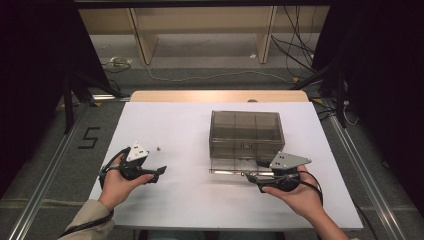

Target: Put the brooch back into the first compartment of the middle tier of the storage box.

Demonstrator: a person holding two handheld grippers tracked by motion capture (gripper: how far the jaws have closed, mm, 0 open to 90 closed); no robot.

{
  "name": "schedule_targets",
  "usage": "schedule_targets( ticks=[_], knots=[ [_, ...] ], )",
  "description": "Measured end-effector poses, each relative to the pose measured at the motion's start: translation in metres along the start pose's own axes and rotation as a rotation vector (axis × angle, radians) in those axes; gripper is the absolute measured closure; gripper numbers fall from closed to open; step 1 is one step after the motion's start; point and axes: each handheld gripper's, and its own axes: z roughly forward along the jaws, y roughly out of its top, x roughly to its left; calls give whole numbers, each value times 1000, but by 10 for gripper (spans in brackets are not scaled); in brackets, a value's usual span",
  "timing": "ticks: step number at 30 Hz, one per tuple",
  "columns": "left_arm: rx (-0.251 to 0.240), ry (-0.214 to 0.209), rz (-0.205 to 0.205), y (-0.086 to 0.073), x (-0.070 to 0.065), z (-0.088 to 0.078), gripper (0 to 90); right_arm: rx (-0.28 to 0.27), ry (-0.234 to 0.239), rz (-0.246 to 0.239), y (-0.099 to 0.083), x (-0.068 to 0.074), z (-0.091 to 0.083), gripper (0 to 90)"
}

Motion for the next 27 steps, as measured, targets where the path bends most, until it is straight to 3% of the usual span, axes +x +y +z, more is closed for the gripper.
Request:
schedule_targets(
  ticks=[10,19,27],
  knots=[
    [36,55,-9,9,18,18,253,68,-24,-82,-1,4,2,409],
    [80,77,-50,17,36,43,441,62,-17,-78,0,4,2,403],
    [130,103,-85,23,43,69,554,53,-18,-73,0,4,1,402]
  ],
)
